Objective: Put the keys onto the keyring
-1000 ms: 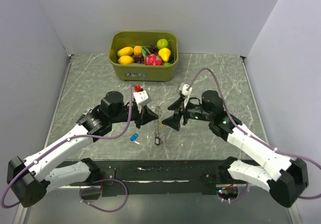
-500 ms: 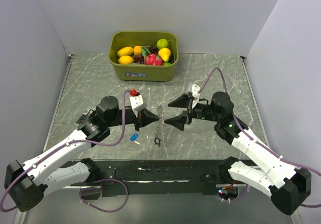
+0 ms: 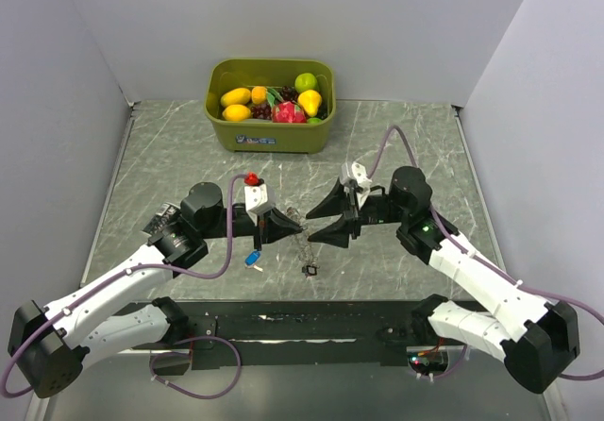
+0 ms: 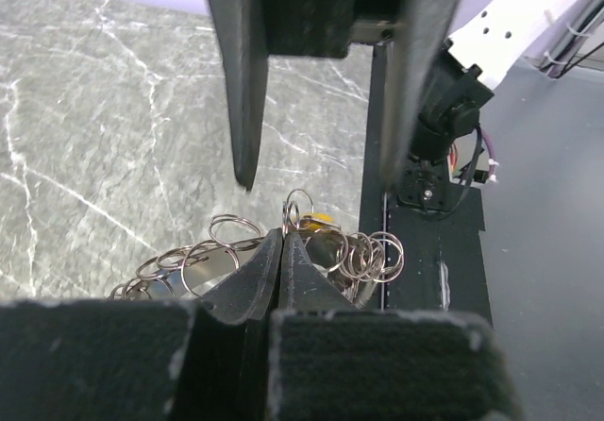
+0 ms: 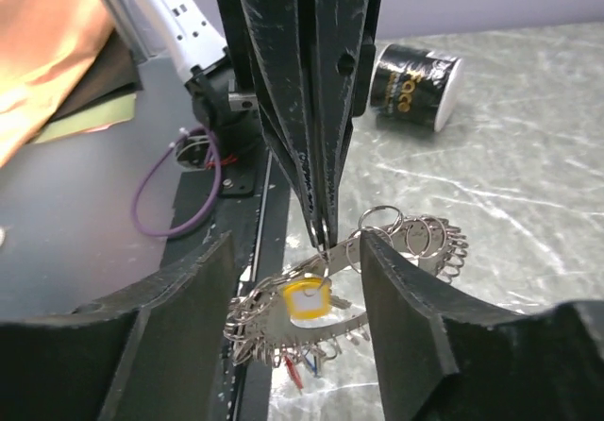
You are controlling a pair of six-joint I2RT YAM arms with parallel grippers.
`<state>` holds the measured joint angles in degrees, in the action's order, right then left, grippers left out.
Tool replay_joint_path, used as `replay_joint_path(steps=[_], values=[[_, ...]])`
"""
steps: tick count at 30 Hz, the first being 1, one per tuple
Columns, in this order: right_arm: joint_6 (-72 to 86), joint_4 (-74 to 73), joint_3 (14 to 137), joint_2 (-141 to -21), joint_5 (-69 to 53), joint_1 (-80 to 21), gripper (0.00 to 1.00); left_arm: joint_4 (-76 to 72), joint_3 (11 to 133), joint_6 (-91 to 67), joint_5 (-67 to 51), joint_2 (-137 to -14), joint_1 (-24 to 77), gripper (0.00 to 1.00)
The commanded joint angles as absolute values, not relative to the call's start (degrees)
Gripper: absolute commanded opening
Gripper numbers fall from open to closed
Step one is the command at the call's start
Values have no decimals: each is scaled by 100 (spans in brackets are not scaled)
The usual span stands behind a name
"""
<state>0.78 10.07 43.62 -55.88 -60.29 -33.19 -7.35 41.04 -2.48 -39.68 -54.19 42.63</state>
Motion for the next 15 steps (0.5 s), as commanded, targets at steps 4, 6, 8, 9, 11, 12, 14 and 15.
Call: replay_joint_path(steps=[4,6,8,9,11,12,14,15], values=[[123,1248,4605,-5765,-6135,-3287,52,-1248,4201,-141,-4333,-5256,4298,1],[97,1213,4623,-5792,-6100,-3270,52,-1248,4201,-141,-4377,-5238,4298,1],[140,1274,4597,-5792,-6082,-3270,51,-1257,4192,-141,-4412,-5221,4289,1],[149,1292,4588,-5809,-6091,-3270,51,-1257,4192,-141,-4430,-5203,4298,1],[167,1310,4597,-5845,-6117,-3270,50,-1274,4192,-141,-4456,-5186,4298,1],[167,1301,4605,-5862,-6126,-3278,50,-1283,4175,-149,-4465,-5168,4298,1],[176,1292,4605,-5880,-6187,-3278,48,-1327,4166,-176,-4474,-5150,4298,1],[193,1309,4597,-5889,-6205,-3270,46,-1345,4157,-184,-4491,-5133,4298,1]])
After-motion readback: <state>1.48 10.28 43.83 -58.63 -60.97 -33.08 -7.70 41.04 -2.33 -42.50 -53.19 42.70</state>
